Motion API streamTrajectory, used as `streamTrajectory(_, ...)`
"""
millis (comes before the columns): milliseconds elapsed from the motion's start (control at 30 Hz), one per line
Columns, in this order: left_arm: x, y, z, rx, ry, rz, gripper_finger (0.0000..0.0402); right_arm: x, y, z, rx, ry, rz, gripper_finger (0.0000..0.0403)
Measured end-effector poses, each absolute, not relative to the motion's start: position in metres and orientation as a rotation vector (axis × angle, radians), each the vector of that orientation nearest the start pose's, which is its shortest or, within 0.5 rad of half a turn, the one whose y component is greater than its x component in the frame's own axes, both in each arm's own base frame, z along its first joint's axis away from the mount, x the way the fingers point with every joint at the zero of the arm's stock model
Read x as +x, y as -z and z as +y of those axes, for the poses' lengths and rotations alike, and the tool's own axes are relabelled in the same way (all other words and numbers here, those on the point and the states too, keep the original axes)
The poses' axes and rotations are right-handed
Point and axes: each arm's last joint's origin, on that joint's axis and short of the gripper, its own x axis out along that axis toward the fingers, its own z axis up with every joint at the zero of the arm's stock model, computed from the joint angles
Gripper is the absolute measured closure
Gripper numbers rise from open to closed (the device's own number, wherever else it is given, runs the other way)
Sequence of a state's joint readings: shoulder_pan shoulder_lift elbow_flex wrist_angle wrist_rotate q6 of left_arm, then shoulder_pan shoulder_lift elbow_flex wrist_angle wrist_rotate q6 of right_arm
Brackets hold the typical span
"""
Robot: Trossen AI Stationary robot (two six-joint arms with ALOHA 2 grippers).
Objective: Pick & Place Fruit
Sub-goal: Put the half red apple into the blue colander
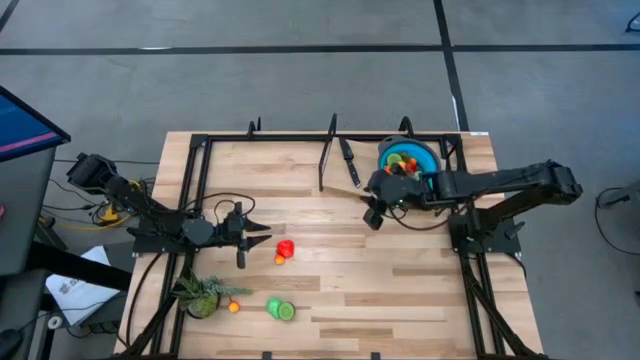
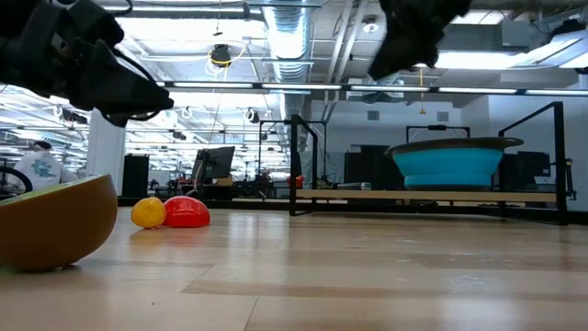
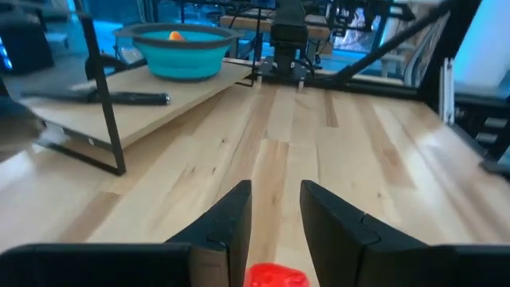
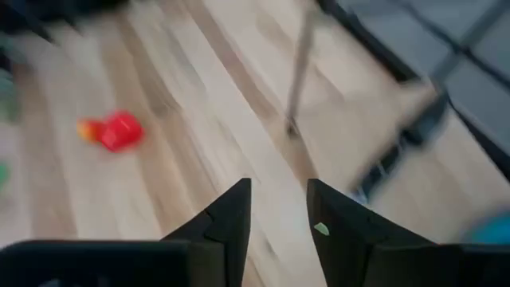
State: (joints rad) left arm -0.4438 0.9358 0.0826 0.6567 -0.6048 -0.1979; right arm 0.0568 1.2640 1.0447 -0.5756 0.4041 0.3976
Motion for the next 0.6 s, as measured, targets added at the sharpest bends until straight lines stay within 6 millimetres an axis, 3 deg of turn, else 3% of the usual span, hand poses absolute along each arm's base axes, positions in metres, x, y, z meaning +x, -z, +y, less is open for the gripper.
streamTrajectory(300, 0.151, -0.153, -0.054, -0.308, -0.193, 0.133, 0.0298, 0.275, -0.315, 0.012, 0.098, 0.366, 0.453, 0.029)
streamTrajectory(600, 0.152, -0.16, -0.054, -0.374, -0.181, 0.068, 0.0298, 0.276, -0.304, 0.008, 0.106, 0.381, 0.433, 0.0291)
